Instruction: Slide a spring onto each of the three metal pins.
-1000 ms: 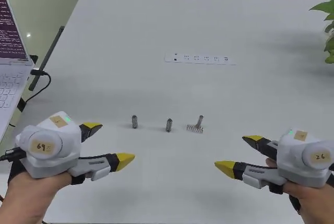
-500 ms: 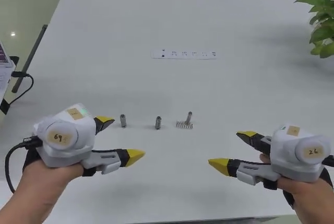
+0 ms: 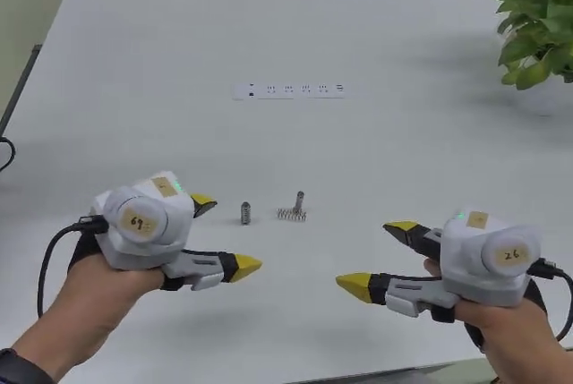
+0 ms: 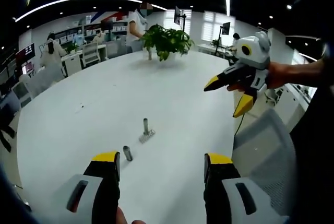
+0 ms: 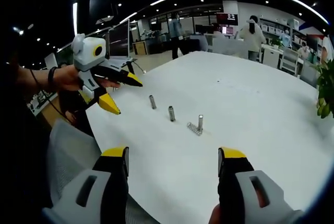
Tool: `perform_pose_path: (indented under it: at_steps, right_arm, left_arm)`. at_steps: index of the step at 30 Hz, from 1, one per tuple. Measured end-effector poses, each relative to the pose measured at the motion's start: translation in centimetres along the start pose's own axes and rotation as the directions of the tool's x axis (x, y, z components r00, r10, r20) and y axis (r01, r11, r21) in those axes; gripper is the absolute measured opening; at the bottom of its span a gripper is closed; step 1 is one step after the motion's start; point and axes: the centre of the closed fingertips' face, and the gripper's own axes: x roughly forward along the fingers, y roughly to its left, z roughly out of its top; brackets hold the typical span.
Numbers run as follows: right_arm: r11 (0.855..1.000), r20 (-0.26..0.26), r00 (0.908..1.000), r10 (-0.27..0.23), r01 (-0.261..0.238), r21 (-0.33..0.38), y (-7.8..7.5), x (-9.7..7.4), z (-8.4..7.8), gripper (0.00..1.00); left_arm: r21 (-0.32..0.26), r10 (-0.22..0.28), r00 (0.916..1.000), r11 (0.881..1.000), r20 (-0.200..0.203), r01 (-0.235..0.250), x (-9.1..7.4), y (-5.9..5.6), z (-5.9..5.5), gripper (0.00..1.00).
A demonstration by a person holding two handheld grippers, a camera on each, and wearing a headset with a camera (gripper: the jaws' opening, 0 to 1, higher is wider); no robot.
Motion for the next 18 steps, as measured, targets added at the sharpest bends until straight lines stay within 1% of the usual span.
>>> perform_pose_path:
  at_steps: [3,8,14,18]
  right_arm:
    - [1.000,-0.003,1.0000,0.004,-0.004,0.001,0.0,0.0,0.0,0.69]
    - [1.000,-0.012,0.9999,0.007,-0.007,0.001,-0.1,-0.1,-0.2,0.69]
    - [1.000,-0.017,0.9998,0.005,-0.005,0.006,-0.5,-0.3,-0.5,0.69]
    - [1.000,-0.017,0.9998,0.004,-0.003,0.012,-0.9,-0.5,-0.6,0.69]
  left_arm:
    - [0.020,-0.023,0.9996,1.000,-0.018,0.024,1.4,-0.2,0.0,0.61]
    - [0.043,-0.044,0.9981,0.998,-0.044,0.046,3.3,-0.4,-0.2,0.61]
    - [0.052,-0.064,0.9957,0.996,-0.067,0.068,5.2,-0.8,-0.4,0.60]
    - [0.047,-0.069,0.9942,0.996,-0.083,0.073,6.6,-0.8,-0.6,0.60]
